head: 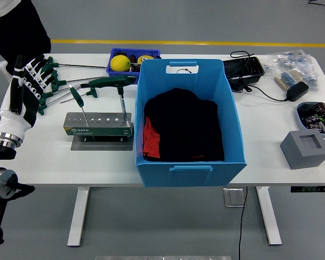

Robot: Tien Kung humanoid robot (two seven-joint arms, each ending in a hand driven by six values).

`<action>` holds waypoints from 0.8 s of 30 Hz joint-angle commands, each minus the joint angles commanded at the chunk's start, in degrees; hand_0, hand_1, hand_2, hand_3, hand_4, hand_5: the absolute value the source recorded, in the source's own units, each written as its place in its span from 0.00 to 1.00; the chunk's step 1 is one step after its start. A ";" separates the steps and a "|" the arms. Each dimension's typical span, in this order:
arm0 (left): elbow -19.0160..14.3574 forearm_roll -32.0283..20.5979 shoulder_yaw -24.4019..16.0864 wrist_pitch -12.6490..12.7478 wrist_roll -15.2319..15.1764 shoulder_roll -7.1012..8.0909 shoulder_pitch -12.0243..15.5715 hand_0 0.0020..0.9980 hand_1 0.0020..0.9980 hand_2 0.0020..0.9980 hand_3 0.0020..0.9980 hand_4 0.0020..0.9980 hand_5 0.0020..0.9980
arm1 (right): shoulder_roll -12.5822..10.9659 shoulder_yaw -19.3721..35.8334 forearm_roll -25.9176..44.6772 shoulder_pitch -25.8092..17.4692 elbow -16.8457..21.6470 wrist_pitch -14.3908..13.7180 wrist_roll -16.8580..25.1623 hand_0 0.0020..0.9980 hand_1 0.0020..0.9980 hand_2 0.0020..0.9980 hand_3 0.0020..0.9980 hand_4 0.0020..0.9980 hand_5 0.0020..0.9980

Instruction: Lift tool from toolbox,place it in box,lift tool from toolbox,place it in box

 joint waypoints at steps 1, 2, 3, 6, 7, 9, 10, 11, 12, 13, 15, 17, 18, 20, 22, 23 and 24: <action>0.01 0.04 -0.03 0.00 0.00 -0.07 0.06 0.89 0.92 0.99 0.90 1.00 1.00 | 0.01 0.08 -0.07 -0.04 0.00 -0.01 -0.02 0.73 0.73 0.78 0.63 0.86 0.75; 0.01 0.08 -0.05 0.00 -0.01 -0.12 0.09 0.89 0.92 0.99 0.90 1.00 1.00 | 0.01 0.13 -0.12 -0.06 0.00 -0.01 -0.04 0.73 0.73 0.78 0.63 0.86 0.75; 0.00 0.21 -0.08 0.01 -0.01 -0.17 0.14 0.89 0.92 0.99 0.90 1.00 1.00 | 0.02 0.15 -0.12 -0.08 0.00 -0.02 -0.04 0.73 0.73 0.78 0.63 0.86 0.75; 0.02 0.76 -0.18 0.10 -0.04 -0.33 0.26 0.89 0.92 0.99 0.90 1.00 1.00 | 0.07 0.29 -0.17 -0.15 0.00 -0.07 -0.11 0.73 0.73 0.78 0.63 0.86 0.75; 0.04 0.84 -0.25 0.13 -0.07 -0.37 0.24 0.90 0.92 0.99 0.90 1.00 1.00 | 0.07 0.44 -0.30 -0.14 0.00 -0.07 -0.16 0.73 0.73 0.78 0.63 0.86 0.75; 0.14 0.90 -0.35 0.16 -0.09 -0.42 0.19 0.90 0.92 0.99 0.90 1.00 1.00 | 0.09 0.62 -0.44 -0.12 0.00 -0.09 -0.22 0.73 0.73 0.78 0.63 0.86 0.75; 0.20 0.93 -0.42 0.17 -0.10 -0.41 0.15 0.90 0.92 0.99 0.90 1.00 1.00 | 0.11 0.71 -0.50 -0.09 0.00 -0.12 -0.26 0.73 0.73 0.78 0.63 0.86 0.75; 0.30 0.95 -0.52 0.19 -0.10 -0.41 0.10 0.90 0.92 0.99 0.90 1.00 1.00 | 0.15 0.87 -0.63 -0.06 0.00 -0.17 -0.30 0.73 0.73 0.78 0.63 0.86 0.75; 0.35 0.98 -0.60 0.20 -0.10 -0.42 0.09 0.90 0.92 0.99 0.90 1.00 1.00 | 0.16 0.92 -0.67 -0.04 0.00 -0.17 -0.31 0.73 0.73 0.78 0.63 0.86 0.75; 0.43 1.06 -0.73 0.21 -0.09 -0.47 0.07 0.90 0.92 0.99 0.90 1.00 1.00 | 0.17 0.97 -0.71 -0.02 0.00 -0.16 -0.34 0.73 0.73 0.78 0.63 0.86 0.75; 0.48 1.36 -0.92 0.24 -0.09 -0.56 0.07 0.90 0.92 0.99 0.90 1.00 1.00 | 0.18 1.01 -0.76 -0.02 0.00 -0.15 -0.36 0.73 0.73 0.78 0.63 0.86 0.75; 0.54 1.51 -1.01 0.28 -0.11 -0.59 0.09 0.90 0.92 0.99 0.90 1.00 1.00 | 0.20 1.09 -0.86 -0.04 0.00 -0.15 -0.38 0.73 0.73 0.78 0.63 0.86 0.75; 0.60 1.56 -1.04 0.29 -0.11 -0.59 0.11 0.90 0.92 0.99 0.90 1.00 1.00 | 0.20 1.05 -0.83 -0.06 0.00 -0.13 -0.38 0.73 0.73 0.78 0.63 0.86 0.75; 0.71 1.61 -1.11 0.32 -0.10 -0.61 0.16 0.90 0.93 0.99 0.90 1.00 1.00 | 0.18 1.00 -0.82 -0.09 0.00 -0.10 -0.38 0.73 0.73 0.78 0.63 0.86 0.75; 0.79 1.67 -1.19 0.34 -0.08 -0.65 0.22 0.90 0.93 0.99 0.90 1.00 1.00 | 0.17 1.03 -0.97 -0.08 0.00 -0.11 -0.41 0.73 0.73 0.78 0.63 0.86 0.75; 0.82 1.69 -1.23 0.33 -0.07 -0.67 0.22 0.90 0.93 0.99 0.90 1.00 1.00 | 0.17 1.02 -1.02 -0.08 0.00 -0.13 -0.42 0.73 0.73 0.78 0.63 0.86 0.75; 0.83 1.72 -1.29 0.33 -0.07 -0.71 0.21 0.90 0.93 0.99 0.90 1.00 1.00 | 0.16 0.93 -0.95 -0.07 0.00 -0.12 -0.42 0.73 0.73 0.78 0.63 0.86 0.75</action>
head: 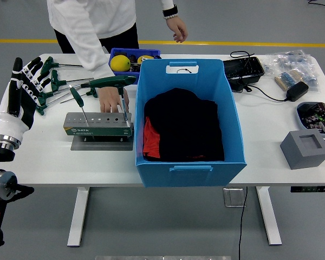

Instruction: Lift tool from toolbox,place it in box,lift tool from toolbox,place it in box

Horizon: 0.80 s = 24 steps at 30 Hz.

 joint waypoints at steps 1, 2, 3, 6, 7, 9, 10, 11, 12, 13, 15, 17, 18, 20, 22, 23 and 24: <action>0.00 0.01 -0.09 0.00 -0.01 -0.04 -0.02 0.91 0.93 0.99 0.90 1.00 1.00 | -0.02 -0.09 0.07 0.02 0.00 0.01 0.01 0.73 0.73 0.78 0.63 0.86 0.75; 0.01 0.02 -0.18 0.02 -0.01 -0.11 -0.07 0.91 0.93 0.99 0.90 1.00 1.00 | -0.03 -0.20 0.15 0.07 0.00 0.03 0.05 0.73 0.73 0.78 0.63 0.86 0.75; 0.01 0.04 -0.23 0.01 0.00 -0.15 -0.13 0.91 0.93 0.99 0.90 1.00 1.00 | -0.04 -0.27 0.26 0.11 0.00 0.02 0.08 0.73 0.73 0.78 0.63 0.86 0.75; 0.02 0.07 -0.27 -0.06 0.04 -0.11 -0.27 0.91 0.93 0.99 0.90 1.00 1.00 | -0.01 -0.14 0.28 0.24 0.00 -0.02 0.11 0.73 0.73 0.78 0.63 0.86 0.75; 0.03 0.07 -0.29 -0.06 0.05 -0.11 -0.28 0.91 0.93 0.99 0.90 1.00 1.00 | -0.01 -0.19 0.35 0.26 0.00 -0.02 0.13 0.73 0.73 0.78 0.63 0.85 0.75; 0.09 0.10 -0.36 -0.07 0.06 -0.17 -0.31 0.91 0.93 0.99 0.90 1.00 1.00 | -0.02 -0.30 0.47 0.35 0.00 -0.02 0.18 0.73 0.73 0.78 0.63 0.85 0.75; 0.10 0.09 -0.36 -0.09 0.06 -0.19 -0.34 0.91 0.93 0.99 0.90 1.00 1.00 | -0.02 -0.21 0.39 0.39 0.00 -0.04 0.18 0.73 0.73 0.78 0.63 0.85 0.75; 0.12 0.09 -0.35 -0.09 0.06 -0.20 -0.35 0.91 0.93 0.99 0.90 1.00 1.00 | -0.01 -0.16 0.34 0.41 0.00 -0.06 0.18 0.73 0.73 0.78 0.63 0.85 0.75; 0.15 0.10 -0.33 -0.11 0.07 -0.22 -0.39 0.91 0.93 0.99 0.90 1.00 1.00 | -0.01 -0.16 0.34 0.44 0.00 -0.06 0.19 0.73 0.73 0.78 0.63 0.85 0.75; 0.17 0.10 -0.32 -0.12 0.07 -0.24 -0.41 0.91 0.93 0.99 0.90 1.00 1.00 | -0.02 -0.19 0.37 0.46 0.00 -0.06 0.21 0.73 0.73 0.78 0.63 0.85 0.75; 0.24 0.11 -0.31 -0.12 0.06 -0.28 -0.40 0.91 0.93 0.99 0.90 1.00 1.00 | -0.05 -0.16 0.35 0.51 0.00 -0.07 0.25 0.73 0.73 0.78 0.63 0.85 0.75; 0.31 0.14 -0.29 -0.12 0.08 -0.29 -0.38 0.91 0.93 0.99 0.90 1.00 1.00 | -0.06 -0.21 0.41 0.53 0.00 -0.08 0.29 0.73 0.73 0.78 0.63 0.85 0.75; 0.34 0.17 -0.28 -0.12 0.09 -0.29 -0.35 0.91 0.93 0.99 0.90 1.00 1.00 | -0.07 -0.22 0.42 0.54 0.00 -0.08 0.30 0.73 0.73 0.78 0.63 0.85 0.75; 0.38 0.34 -0.34 -0.12 0.11 -0.34 -0.31 0.91 0.93 0.99 0.90 1.00 1.00 | -0.08 -0.25 0.47 0.54 0.00 -0.08 0.32 0.73 0.73 0.78 0.63 0.85 0.75; 0.40 0.53 -0.37 -0.11 0.12 -0.39 -0.33 0.91 0.93 0.99 0.90 1.00 1.00 | -0.09 -0.28 0.49 0.55 0.00 -0.07 0.34 0.73 0.73 0.78 0.63 0.85 0.75; 0.39 0.62 -0.30 -0.12 0.11 -0.34 -0.36 0.91 0.93 0.99 0.90 1.00 1.00 | -0.06 -0.22 0.47 0.56 0.00 -0.10 0.31 0.73 0.73 0.78 0.63 0.85 0.75; 0.37 0.78 -0.24 -0.13 0.12 -0.27 -0.40 0.91 0.93 0.99 0.90 1.00 1.00 | -0.03 -0.15 0.40 0.57 0.00 -0.13 0.27 0.73 0.73 0.78 0.63 0.85 0.75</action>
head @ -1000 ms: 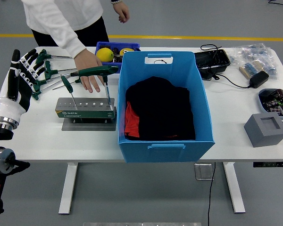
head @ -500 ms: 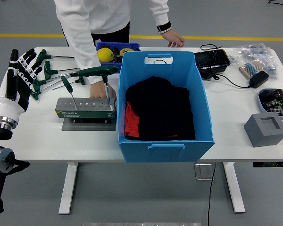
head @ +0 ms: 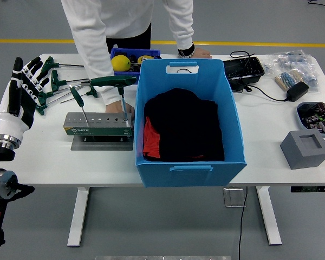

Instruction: Lift tool from toolbox,place it in box,lift tool from toolbox,place it in box

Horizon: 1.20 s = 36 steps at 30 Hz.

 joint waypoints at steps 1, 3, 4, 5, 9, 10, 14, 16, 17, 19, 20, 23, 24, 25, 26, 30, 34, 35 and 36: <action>-0.01 0.14 0.03 -0.01 0.01 0.05 -0.02 0.91 0.94 0.99 0.90 1.00 1.00 | 0.01 0.02 -0.08 0.00 0.00 0.00 -0.02 0.73 0.73 0.78 0.63 0.85 0.75; -0.04 0.36 0.04 0.01 -0.01 0.10 -0.04 0.91 0.94 0.99 0.90 1.00 1.00 | 0.02 -0.03 -0.03 -0.01 0.00 -0.01 -0.04 0.73 0.73 0.78 0.63 0.85 0.75; -0.06 0.44 0.05 0.02 -0.02 0.14 -0.06 0.91 0.94 0.99 0.90 1.00 1.00 | 0.03 -0.02 -0.01 -0.02 0.00 -0.02 -0.06 0.73 0.73 0.78 0.63 0.85 0.75; -0.09 0.58 0.05 0.03 -0.02 0.17 -0.08 0.91 0.94 0.99 0.90 1.00 1.00 | 0.03 -0.05 0.02 -0.02 0.00 -0.03 -0.07 0.73 0.73 0.78 0.63 0.85 0.75; -0.27 2.04 0.10 0.22 0.01 0.46 -0.19 0.92 0.94 1.00 0.91 1.00 0.93 | 0.05 0.12 -0.24 -0.03 0.00 -0.07 -0.17 0.73 0.73 0.78 0.63 0.85 0.75; -0.39 2.93 0.15 0.36 0.01 0.57 -0.28 0.92 0.94 1.00 0.91 1.00 0.93 | 0.06 0.19 -0.28 -0.05 0.00 -0.07 -0.18 0.73 0.73 0.78 0.63 0.85 0.75; -1.27 8.04 0.56 1.21 0.09 1.22 -1.40 0.93 0.96 1.00 0.92 1.00 0.86 | 0.18 0.63 -0.69 -0.12 0.00 -0.15 -0.31 0.73 0.73 0.78 0.63 0.85 0.74; -2.13 11.95 0.88 1.56 0.32 1.77 -2.51 0.93 0.96 1.00 0.92 1.00 0.86 | 0.23 0.83 -0.89 -0.16 0.00 -0.17 -0.37 0.73 0.73 0.78 0.63 0.85 0.74; -2.70 14.18 1.25 1.70 0.48 2.20 -3.39 0.93 0.96 1.00 0.92 1.00 0.86 | 0.24 0.90 -0.94 -0.19 0.00 -0.17 -0.39 0.73 0.73 0.78 0.63 0.85 0.74; -4.01 19.40 3.02 1.72 1.08 3.62 -6.31 0.98 1.00 1.00 0.96 1.00 0.70 | 0.28 0.99 -0.99 -0.28 0.00 -0.18 -0.42 0.73 0.73 0.78 0.63 0.85 0.74; -4.46 21.63 4.04 1.54 1.45 4.30 -7.64 0.98 1.00 1.00 0.96 1.00 0.70 | 0.27 1.03 -1.01 -0.31 0.00 -0.16 -0.44 0.73 0.73 0.78 0.63 0.85 0.74; -5.79 28.71 8.82 -0.69 3.61 7.14 -12.91 0.98 1.00 1.00 0.96 1.00 0.70 | 0.25 1.03 -1.04 -0.40 0.00 -0.14 -0.53 0.73 0.73 0.78 0.63 0.85 0.74; -5.95 31.31 10.76 -1.63 4.33 7.85 -14.90 0.98 1.00 1.00 0.96 1.00 0.70 | 0.25 1.01 -1.04 -0.42 0.00 -0.15 -0.56 0.73 0.73 0.78 0.63 0.85 0.74; -5.95 33.55 12.28 -2.59 5.07 8.41 -16.46 1.00 1.00 1.00 1.00 1.00 0.64 | 0.25 1.04 -1.09 -0.44 0.00 -0.16 -0.60 0.73 0.73 0.78 0.63 0.85 0.74; -5.71 36.16 14.29 -4.16 6.33 9.03 -18.50 1.00 1.00 1.00 1.00 1.00 0.64 | 0.24 0.99 -1.11 -0.46 0.00 -0.16 -0.64 0.73 0.73 0.78 0.63 0.85 0.74; -4.07 45.47 20.77 -9.37 9.53 9.82 -25.00 1.00 1.00 1.00 1.00 1.00 0.64 | 0.19 0.65 -0.77 -0.40 0.00 -0.20 -0.67 0.73 0.73 0.78 0.63 0.85 0.74; -1.87 55.44 25.48 -12.92 10.74 9.99 -29.22 1.00 1.00 1.00 1.00 1.00 0.60 | 0.17 0.76 -0.66 -0.39 0.00 -0.29 -0.67 0.73 0.73 0.78 0.63 0.85 0.74; -1.28 57.41 26.21 -13.64 11.05 9.99 -29.92 1.00 1.00 1.00 1.00 1.00 0.60 | 0.17 0.84 -0.67 -0.39 0.00 -0.32 -0.68 0.73 0.73 0.78 0.63 0.85 0.74; -0.59 58.90 26.97 -14.45 11.52 9.97 -30.68 1.00 1.00 1.00 1.00 1.00 0.60 | 0.17 0.91 -0.70 -0.39 0.00 -0.35 -0.69 0.73 0.73 0.78 0.63 0.85 0.74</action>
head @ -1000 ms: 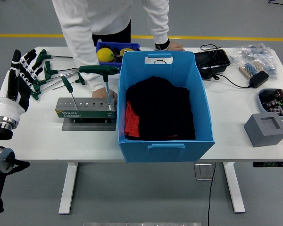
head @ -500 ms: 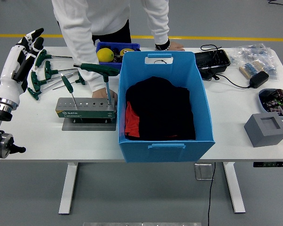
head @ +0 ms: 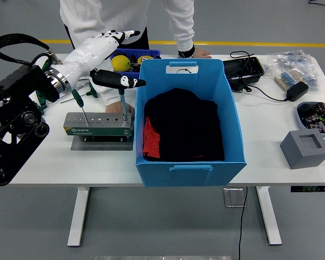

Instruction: Lift tool from toolbox,place it in box,lift tool from toolbox,place it in box

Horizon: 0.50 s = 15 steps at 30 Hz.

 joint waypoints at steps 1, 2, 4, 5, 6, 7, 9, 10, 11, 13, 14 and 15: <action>1.00 1.91 0.96 -1.43 0.79 -0.03 -1.00 1.00 1.00 1.00 1.00 1.00 0.57 | 0.00 -0.01 0.01 0.02 0.00 -0.05 -0.02 0.73 0.73 0.78 0.63 0.85 0.74; 1.64 2.81 1.47 -2.25 1.20 -0.06 -1.55 1.00 1.00 1.00 1.00 1.00 0.57 | 0.00 -0.06 0.08 0.04 0.00 -0.07 -0.02 0.73 0.73 0.78 0.63 0.85 0.74; 3.24 4.11 2.48 -3.75 1.85 -0.18 -2.68 1.00 1.00 1.00 1.00 1.00 0.57 | 0.00 -0.09 0.14 0.07 0.00 -0.11 -0.04 0.73 0.73 0.78 0.63 0.85 0.74; 4.05 4.52 2.89 -4.34 2.11 -0.25 -3.15 1.00 1.00 1.00 1.00 1.00 0.57 | 0.00 -0.10 0.15 0.08 0.00 -0.13 -0.05 0.73 0.73 0.78 0.63 0.85 0.74; 4.81 4.83 3.23 -4.82 2.32 -0.35 -3.55 1.00 1.00 1.00 1.00 1.00 0.57 | 0.01 -0.11 0.16 0.09 0.00 -0.15 -0.06 0.73 0.73 0.78 0.63 0.85 0.74; 5.99 5.27 3.74 -5.41 2.55 -0.54 -4.17 0.96 0.98 0.99 0.96 1.00 0.56 | 0.00 -0.16 0.22 0.13 0.00 -0.17 -0.07 0.73 0.73 0.78 0.63 0.85 0.74; 7.51 5.77 4.48 -5.76 2.60 -0.82 -4.99 0.96 0.98 0.99 0.96 1.00 0.56 | -0.02 -0.36 0.37 0.22 0.00 -0.17 -0.06 0.73 0.73 0.78 0.63 0.85 0.74; 8.36 5.82 5.01 -5.74 2.49 -1.00 -5.48 0.96 0.98 0.99 0.96 1.00 0.56 | -0.02 -0.38 0.39 0.26 0.00 -0.20 -0.08 0.73 0.73 0.78 0.63 0.85 0.74; 8.94 5.80 5.40 -5.67 2.40 -1.12 -5.82 0.96 0.98 0.99 0.96 1.00 0.56 | -0.02 -0.40 0.40 0.30 0.00 -0.22 -0.09 0.73 0.73 0.78 0.63 0.85 0.74; 10.53 5.85 6.52 -5.29 2.12 -1.47 -6.79 0.87 0.82 0.81 0.87 1.00 0.55 | -0.03 -0.54 0.47 0.38 0.00 -0.24 -0.10 0.73 0.73 0.78 0.63 0.85 0.74; 11.11 5.89 6.89 -5.21 2.06 -1.62 -7.13 0.87 0.82 0.81 0.87 1.00 0.55 | -0.04 -0.59 0.49 0.40 0.00 -0.24 -0.11 0.73 0.73 0.78 0.63 0.85 0.74; 12.14 6.06 7.53 -5.08 2.02 -1.91 -7.72 0.87 0.82 0.81 0.87 1.00 0.55 | -0.06 -0.79 0.59 0.44 0.00 -0.22 -0.11 0.73 0.73 0.78 0.63 0.85 0.74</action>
